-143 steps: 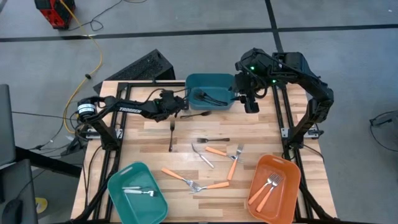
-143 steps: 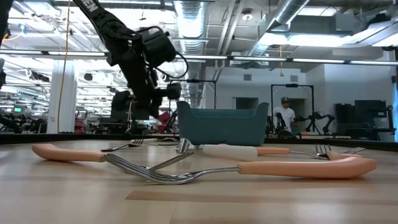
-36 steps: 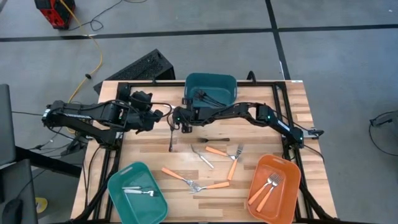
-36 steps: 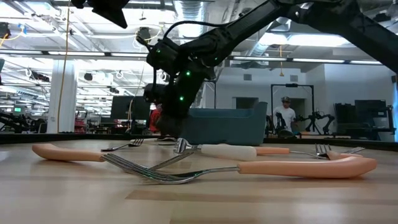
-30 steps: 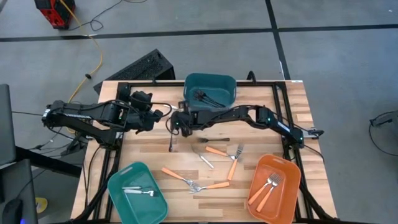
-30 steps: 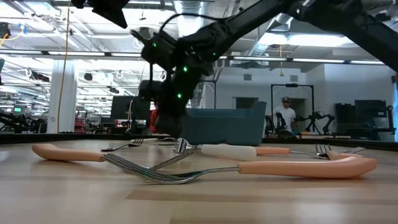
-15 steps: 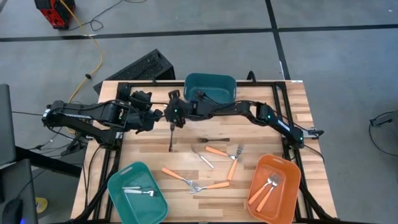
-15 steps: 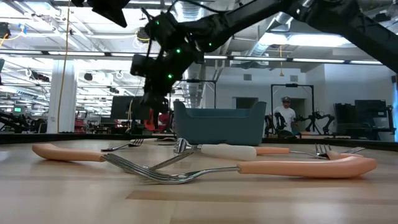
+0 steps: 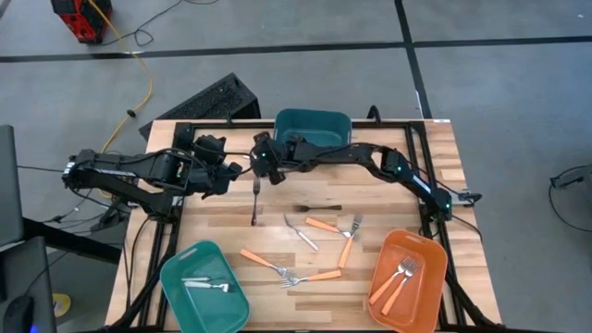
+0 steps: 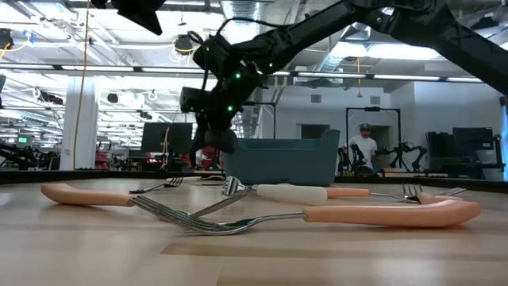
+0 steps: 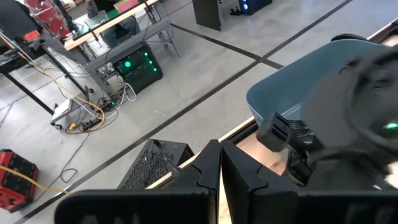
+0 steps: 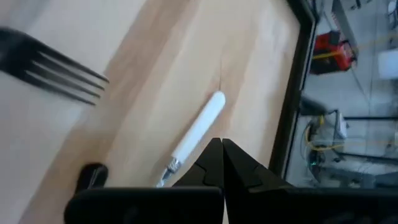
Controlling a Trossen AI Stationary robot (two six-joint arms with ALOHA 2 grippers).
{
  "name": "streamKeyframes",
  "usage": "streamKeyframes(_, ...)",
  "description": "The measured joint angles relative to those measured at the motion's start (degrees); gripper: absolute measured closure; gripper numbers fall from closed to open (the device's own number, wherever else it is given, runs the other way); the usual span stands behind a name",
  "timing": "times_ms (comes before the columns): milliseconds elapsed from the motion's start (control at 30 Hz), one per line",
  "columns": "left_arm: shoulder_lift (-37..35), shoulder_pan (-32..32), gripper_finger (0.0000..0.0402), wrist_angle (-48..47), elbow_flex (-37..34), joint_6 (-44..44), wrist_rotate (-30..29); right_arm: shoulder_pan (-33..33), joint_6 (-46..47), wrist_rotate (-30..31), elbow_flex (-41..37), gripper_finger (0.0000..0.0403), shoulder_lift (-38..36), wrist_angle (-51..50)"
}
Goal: Sort silverware by color (type)
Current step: Put the white fork into the green blue bin
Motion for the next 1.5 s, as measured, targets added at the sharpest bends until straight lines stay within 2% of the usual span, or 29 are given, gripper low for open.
streamKeyframes(267,0.0,0.0,0.0401,0.0,-0.2,0.0,-1.1,1.6,-5.0,4.7,-0.1,0.0388,2.8,-5.5)
streamKeyframes(433,0.0,0.0,0.0401,0.0,-0.3,0.0,-0.9,2.4,-2.3,4.4,-0.1,0.0388,2.8,-7.3)
streamKeyframes(567,0.0,0.0,0.0401,0.0,-0.3,0.0,-0.9,2.2,-3.0,10.4,-0.1,0.0388,2.8,-4.7)
streamKeyframes(633,0.0,0.0,0.0401,0.0,-0.3,0.0,-0.9,1.8,-4.1,11.3,0.2,0.0388,2.8,-4.4)
streamKeyframes(967,0.0,0.0,0.0401,0.0,-0.3,0.0,-1.1,0.5,-0.9,7.5,1.3,0.0388,2.8,-9.5)
streamKeyframes(1200,0.0,0.0,0.0401,0.0,-0.3,0.0,1.0,0.8,1.3,4.6,1.3,0.0388,2.6,-13.7)
streamKeyframes(1500,0.0,0.0,0.0401,0.0,-0.3,0.0,1.0,-0.2,3.5,2.0,2.4,0.0388,2.7,-15.0)
